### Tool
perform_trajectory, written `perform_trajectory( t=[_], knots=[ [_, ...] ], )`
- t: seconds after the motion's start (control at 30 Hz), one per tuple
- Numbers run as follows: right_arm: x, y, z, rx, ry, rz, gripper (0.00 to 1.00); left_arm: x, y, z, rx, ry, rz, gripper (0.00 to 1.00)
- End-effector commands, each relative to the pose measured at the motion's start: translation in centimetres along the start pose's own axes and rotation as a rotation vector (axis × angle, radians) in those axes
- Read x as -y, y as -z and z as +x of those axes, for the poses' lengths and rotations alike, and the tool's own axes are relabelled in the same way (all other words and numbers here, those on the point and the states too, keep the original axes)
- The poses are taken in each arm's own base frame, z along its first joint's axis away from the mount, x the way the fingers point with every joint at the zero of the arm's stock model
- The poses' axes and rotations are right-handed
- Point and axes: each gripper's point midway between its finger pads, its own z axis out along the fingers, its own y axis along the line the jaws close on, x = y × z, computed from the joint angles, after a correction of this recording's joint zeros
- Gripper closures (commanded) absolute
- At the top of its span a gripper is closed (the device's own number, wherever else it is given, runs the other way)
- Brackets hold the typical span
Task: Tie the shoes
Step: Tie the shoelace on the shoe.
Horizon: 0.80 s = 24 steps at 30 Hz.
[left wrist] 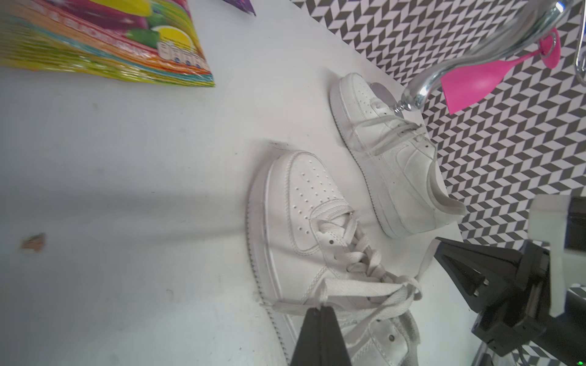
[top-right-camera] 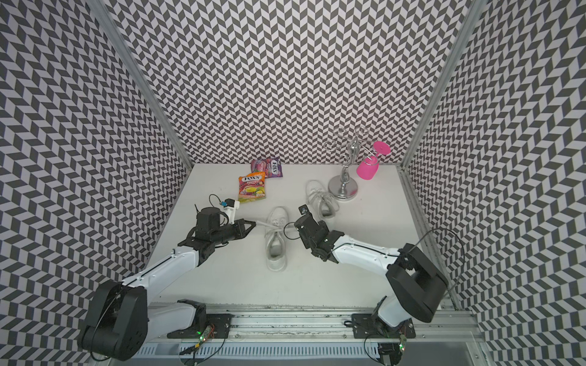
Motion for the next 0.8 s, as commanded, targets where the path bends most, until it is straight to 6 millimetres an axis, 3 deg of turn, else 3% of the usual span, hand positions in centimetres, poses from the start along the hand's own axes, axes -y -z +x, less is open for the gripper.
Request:
perform_trajectory(
  t=[0.0, 0.33, 0.57, 0.67, 0.77],
  knots=[
    [1.5, 0.2, 0.1, 0.006, -0.025, 0.061, 1.0, -1.8, 1.1, -0.8, 0.064, 0.028, -0.084, 1.0],
    [2.9, -0.2, 0.8, -0.019, -0.011, 0.131, 1.0, -3.2, 1.6, -1.2, 0.086, 0.048, -0.127, 1.0],
    [2.6, -0.3, 1.1, -0.028, -0.008, 0.11, 1.0, -3.3, 1.4, -1.0, 0.072, 0.057, -0.116, 1.0],
    [2.0, 0.2, 0.7, -0.014, -0.019, 0.056, 1.0, -2.9, 1.4, -1.0, 0.07, 0.052, -0.095, 1.0],
    [-0.4, 1.9, -0.9, 0.056, -0.023, -0.124, 1.0, -1.3, 1.4, -1.2, 0.071, 0.028, -0.009, 1.0]
  ],
)
